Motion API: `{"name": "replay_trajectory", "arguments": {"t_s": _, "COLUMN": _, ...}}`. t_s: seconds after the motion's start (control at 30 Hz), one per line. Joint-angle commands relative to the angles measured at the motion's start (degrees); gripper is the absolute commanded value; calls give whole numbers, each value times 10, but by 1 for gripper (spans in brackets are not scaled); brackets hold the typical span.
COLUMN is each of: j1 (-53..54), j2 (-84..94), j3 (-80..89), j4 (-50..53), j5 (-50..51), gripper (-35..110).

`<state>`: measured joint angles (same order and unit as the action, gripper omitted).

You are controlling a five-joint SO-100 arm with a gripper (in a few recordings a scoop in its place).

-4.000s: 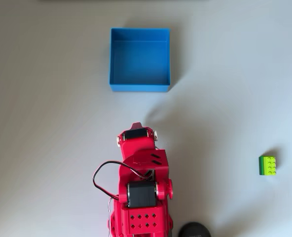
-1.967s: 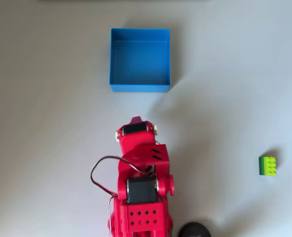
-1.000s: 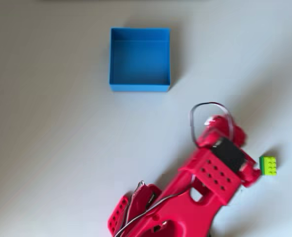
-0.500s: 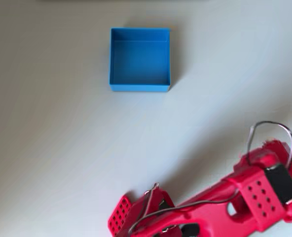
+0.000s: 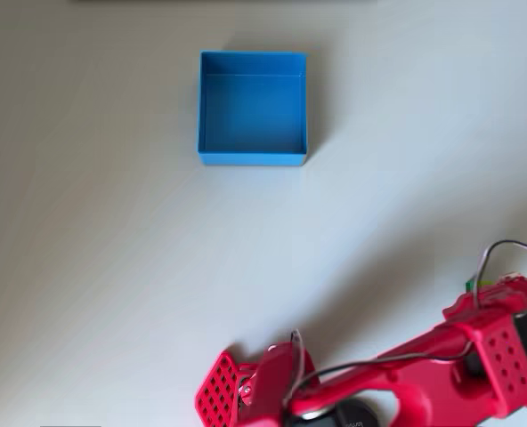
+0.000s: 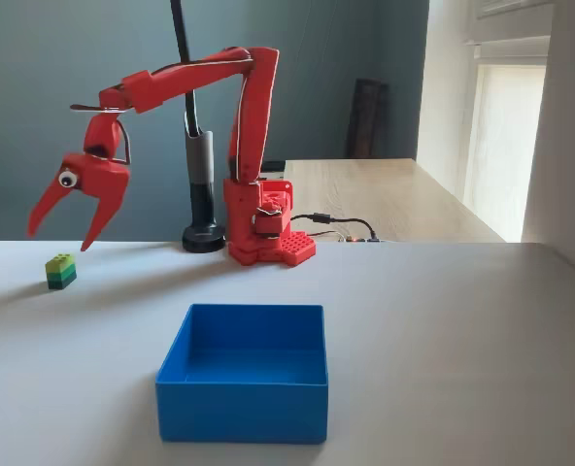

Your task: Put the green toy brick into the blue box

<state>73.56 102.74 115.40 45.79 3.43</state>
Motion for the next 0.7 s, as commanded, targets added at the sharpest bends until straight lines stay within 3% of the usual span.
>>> {"name": "replay_trajectory", "arguments": {"t_s": 0.0, "j1": 0, "j2": -9, "j3": -60, "j4": -5, "j5": 20, "gripper": 28}}
{"name": "replay_trajectory", "arguments": {"t_s": 0.67, "j1": 2, "j2": -95, "j3": -78, "j4": -25, "j5": 47, "gripper": 25}}
